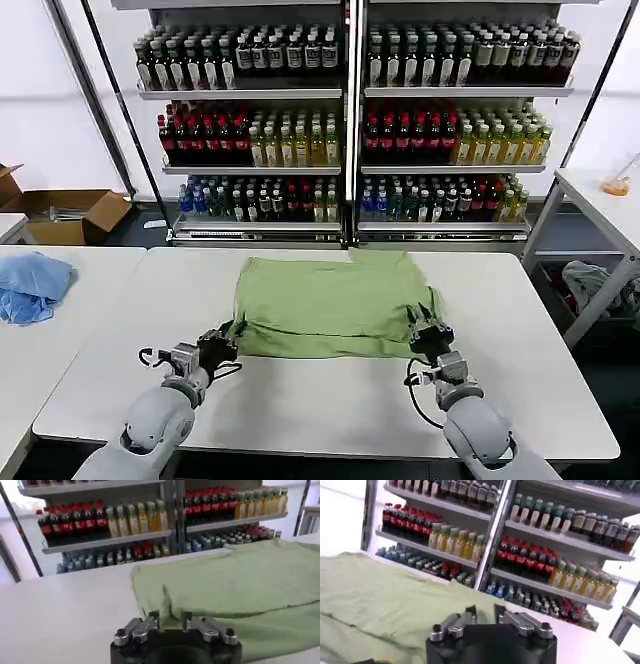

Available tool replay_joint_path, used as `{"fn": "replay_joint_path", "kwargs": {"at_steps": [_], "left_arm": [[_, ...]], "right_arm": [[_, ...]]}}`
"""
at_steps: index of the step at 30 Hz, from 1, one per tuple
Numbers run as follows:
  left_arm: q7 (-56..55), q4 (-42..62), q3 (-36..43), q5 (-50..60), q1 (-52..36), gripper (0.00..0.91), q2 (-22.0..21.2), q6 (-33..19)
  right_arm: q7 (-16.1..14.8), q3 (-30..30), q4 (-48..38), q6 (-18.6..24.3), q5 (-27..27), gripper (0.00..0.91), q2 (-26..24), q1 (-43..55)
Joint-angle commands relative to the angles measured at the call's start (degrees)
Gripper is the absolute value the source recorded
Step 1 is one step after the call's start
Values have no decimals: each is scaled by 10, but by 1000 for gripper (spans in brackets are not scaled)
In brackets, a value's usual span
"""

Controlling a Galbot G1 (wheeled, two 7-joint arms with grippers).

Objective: Fold and organize the clothes.

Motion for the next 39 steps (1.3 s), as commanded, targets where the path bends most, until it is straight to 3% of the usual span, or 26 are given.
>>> {"fn": "replay_joint_path", "kwargs": {"at_steps": [1, 4, 7, 12, 14, 16, 17, 18, 19, 21, 39], "left_arm": [[-5, -19, -42, 5, 62, 907, -3, 0], [-6, -8, -42, -6, 55, 907, -6, 0], [-7, -2, -38, -15, 45, 907, -10, 3], [-6, 9, -29, -17, 31, 907, -19, 8], [-8, 14, -26, -17, 28, 746, -23, 9], [-9, 15, -23, -17, 29, 464, -25, 8], [-11, 16, -22, -16, 30, 322, -26, 7], [-12, 17, -20, -16, 30, 242, -27, 6], [-12, 17, -20, -16, 31, 131, -27, 6], [-12, 16, -19, -17, 34, 30, -27, 4], [4, 10, -28, -97, 30, 30, -25, 6]], "right_arm": [[7, 58, 48, -8, 25, 907, 4, -93], [17, 82, 50, -26, 65, 907, 7, -110], [25, 98, 36, -69, 128, 907, 5, -105], [31, 91, 9, -115, 201, 907, 6, -71], [33, 81, 0, -125, 215, 907, 11, -57], [33, 73, -5, -126, 216, 887, 13, -51], [33, 69, -8, -126, 220, 746, 15, -48], [33, 66, -10, -125, 220, 625, 17, -46], [33, 64, -10, -123, 220, 312, 19, -46], [33, 59, -10, -119, 219, 0, 22, -46], [29, 55, 9, -96, 195, 0, 19, -59]]}}
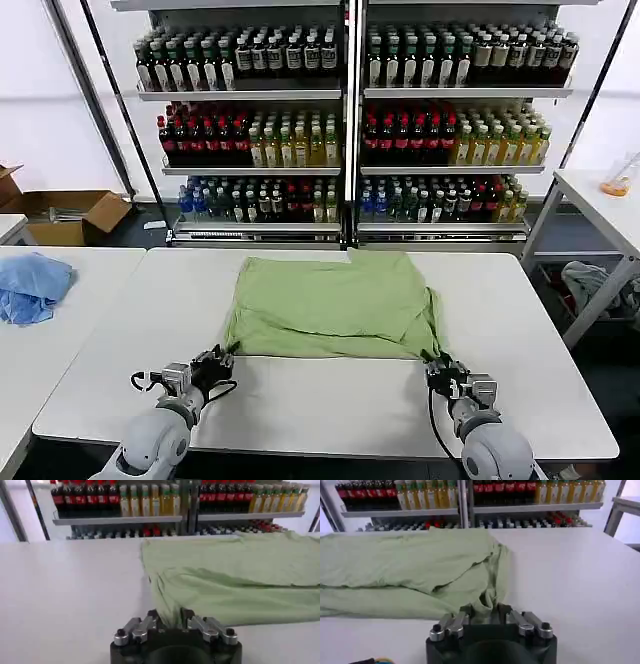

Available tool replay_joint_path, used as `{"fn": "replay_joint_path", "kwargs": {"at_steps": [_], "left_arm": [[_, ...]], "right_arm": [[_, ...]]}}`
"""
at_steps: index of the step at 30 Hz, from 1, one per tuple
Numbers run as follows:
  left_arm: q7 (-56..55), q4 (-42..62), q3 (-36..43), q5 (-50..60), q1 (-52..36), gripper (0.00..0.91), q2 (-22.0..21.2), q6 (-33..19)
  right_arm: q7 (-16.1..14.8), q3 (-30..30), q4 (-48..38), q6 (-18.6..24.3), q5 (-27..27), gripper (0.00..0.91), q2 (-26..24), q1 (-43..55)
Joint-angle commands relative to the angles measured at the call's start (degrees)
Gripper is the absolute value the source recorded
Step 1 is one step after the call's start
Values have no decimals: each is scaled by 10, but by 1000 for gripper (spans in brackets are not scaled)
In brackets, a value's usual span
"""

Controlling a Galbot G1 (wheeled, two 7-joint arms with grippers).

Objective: Fold and organize the clothes.

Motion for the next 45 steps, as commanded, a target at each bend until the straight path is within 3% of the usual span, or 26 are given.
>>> {"fn": "replay_joint_path", "kwargs": {"at_steps": [1, 7, 19, 26, 32, 33, 34, 35, 40, 45], "left_arm": [[3, -18, -5, -49, 2, 30, 1, -1], [2, -80, -25, -47, 56, 30, 9, -6], [0, -208, -100, -31, 227, 30, 17, -3], [-1, -243, -137, -22, 292, 30, 24, -3], [1, -265, -147, 12, 331, 40, 29, 10], [2, -267, -149, 14, 333, 312, 30, 13], [4, -273, -152, 15, 338, 544, 32, 19], [3, -276, -154, 15, 340, 907, 33, 20], [5, -317, -175, 18, 356, 907, 47, 30], [-9, -329, -203, -23, 315, 907, 70, 30]], "right_arm": [[1, 1, 6, -2, 5, 0, 1, -4], [0, 17, 63, 2, -16, 0, -9, -53], [-6, 90, 219, 9, -79, 0, -21, -278], [-4, 95, 260, 18, -126, 0, -8, -381], [3, 100, 272, 0, -146, 0, -1, -400], [3, 101, 274, -6, -145, 181, 1, -398], [1, 104, 278, -9, -143, 907, 1, -397], [1, 106, 280, -8, -144, 907, 2, -396], [-14, 149, 305, 12, -150, 907, -18, -379], [-16, 179, 311, 28, -110, 907, -50, -318]]}}
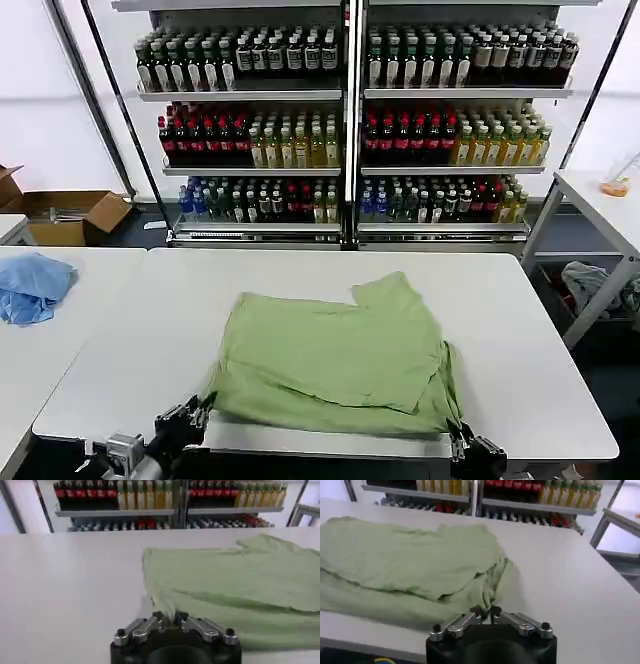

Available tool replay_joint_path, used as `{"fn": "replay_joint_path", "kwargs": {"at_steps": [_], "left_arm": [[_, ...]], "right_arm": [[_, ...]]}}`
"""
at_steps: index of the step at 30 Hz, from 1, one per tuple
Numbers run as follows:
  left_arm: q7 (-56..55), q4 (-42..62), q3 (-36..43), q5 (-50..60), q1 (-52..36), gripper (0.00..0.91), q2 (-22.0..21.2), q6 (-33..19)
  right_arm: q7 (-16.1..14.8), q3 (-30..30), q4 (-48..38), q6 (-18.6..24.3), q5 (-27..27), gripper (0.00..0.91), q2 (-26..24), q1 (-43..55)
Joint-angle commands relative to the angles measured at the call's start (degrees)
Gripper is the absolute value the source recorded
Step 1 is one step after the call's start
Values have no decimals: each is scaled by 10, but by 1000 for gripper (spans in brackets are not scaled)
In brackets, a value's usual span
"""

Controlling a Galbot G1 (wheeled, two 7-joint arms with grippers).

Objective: Fold and organize the clothes.

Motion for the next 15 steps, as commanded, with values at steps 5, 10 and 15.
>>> {"fn": "replay_joint_path", "kwargs": {"at_steps": [5, 10, 15], "left_arm": [[-17, -17, -35, -74, -80, 907, 69, 11], [-39, 79, 32, -105, -224, 907, 86, 20], [-67, 186, 135, -125, -356, 907, 79, 36]], "right_arm": [[4, 11, -25, -2, 65, 907, -43, 145], [64, -87, -106, -61, 195, 907, -48, 346], [72, -182, -221, -68, 197, 907, -53, 491]]}}
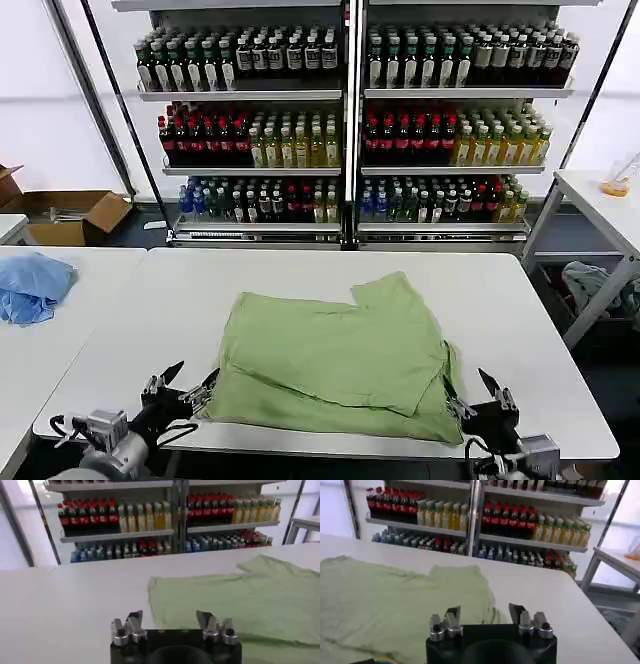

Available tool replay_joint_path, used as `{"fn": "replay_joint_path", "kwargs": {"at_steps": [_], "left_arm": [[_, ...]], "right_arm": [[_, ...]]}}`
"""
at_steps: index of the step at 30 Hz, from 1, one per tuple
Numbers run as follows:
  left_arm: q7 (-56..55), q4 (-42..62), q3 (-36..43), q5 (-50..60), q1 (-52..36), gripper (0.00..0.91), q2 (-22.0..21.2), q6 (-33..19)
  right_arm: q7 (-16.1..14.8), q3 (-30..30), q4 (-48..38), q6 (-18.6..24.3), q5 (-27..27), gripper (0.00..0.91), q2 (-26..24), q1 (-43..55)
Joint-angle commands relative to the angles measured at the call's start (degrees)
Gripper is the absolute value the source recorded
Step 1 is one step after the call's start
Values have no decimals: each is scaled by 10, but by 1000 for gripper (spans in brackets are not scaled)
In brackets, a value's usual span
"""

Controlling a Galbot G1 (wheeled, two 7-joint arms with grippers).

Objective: Fold and organize the clothes.

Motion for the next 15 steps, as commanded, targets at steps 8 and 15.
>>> {"fn": "replay_joint_path", "kwargs": {"at_steps": [8, 15], "left_arm": [[-55, 299, 256, -49, -400, 907, -3, 28], [-55, 391, 312, -44, -484, 907, -38, 30]], "right_arm": [[56, -214, -308, -59, 127, 907, 3, 437], [52, -277, -430, -58, 132, 907, 29, 524]]}}
